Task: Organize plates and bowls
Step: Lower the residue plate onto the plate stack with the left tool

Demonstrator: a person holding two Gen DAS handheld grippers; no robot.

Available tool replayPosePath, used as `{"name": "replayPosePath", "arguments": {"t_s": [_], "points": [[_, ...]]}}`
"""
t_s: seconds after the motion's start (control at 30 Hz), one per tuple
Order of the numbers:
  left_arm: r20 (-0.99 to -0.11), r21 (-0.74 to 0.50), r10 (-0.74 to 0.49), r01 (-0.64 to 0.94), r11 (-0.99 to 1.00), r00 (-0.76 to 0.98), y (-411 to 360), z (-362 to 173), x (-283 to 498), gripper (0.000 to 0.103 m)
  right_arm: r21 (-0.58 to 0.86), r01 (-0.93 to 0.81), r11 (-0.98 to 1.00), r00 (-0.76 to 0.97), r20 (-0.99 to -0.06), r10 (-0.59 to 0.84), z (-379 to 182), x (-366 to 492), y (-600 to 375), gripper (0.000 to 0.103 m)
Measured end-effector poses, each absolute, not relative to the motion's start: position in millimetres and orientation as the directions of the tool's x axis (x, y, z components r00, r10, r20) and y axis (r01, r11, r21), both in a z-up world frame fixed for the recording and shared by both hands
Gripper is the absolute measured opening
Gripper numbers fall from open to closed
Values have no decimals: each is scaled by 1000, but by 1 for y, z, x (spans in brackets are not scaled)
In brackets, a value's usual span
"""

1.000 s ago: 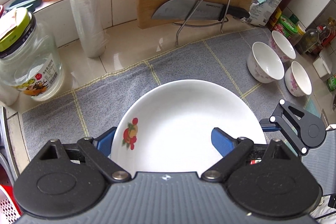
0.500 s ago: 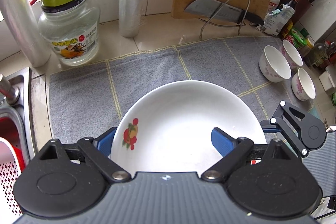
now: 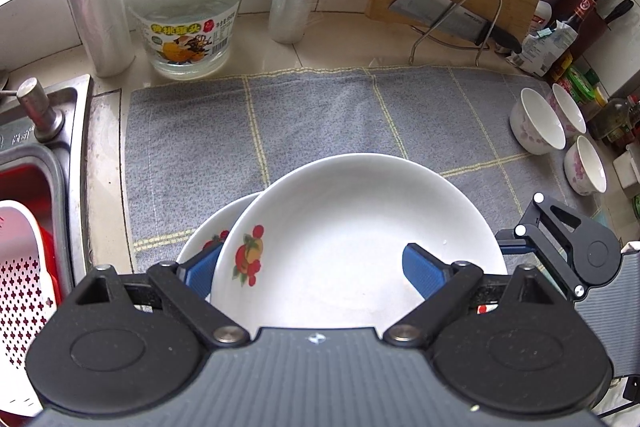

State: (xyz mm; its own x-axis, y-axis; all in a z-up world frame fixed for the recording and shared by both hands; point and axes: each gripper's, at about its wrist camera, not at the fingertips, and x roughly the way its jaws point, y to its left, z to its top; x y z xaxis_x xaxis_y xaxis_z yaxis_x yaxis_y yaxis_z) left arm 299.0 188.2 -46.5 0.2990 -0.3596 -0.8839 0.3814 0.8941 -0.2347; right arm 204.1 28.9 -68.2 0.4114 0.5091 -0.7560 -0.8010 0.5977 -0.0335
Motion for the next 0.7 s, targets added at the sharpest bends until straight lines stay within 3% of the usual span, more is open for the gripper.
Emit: {"name": "replayPosePath", "arguments": {"t_s": [0.7], "points": [[-894,-268,-372,367,891,250,193,-71,303,93,-26,-805,593,381,-789,482,-77,206,35,103]]}}
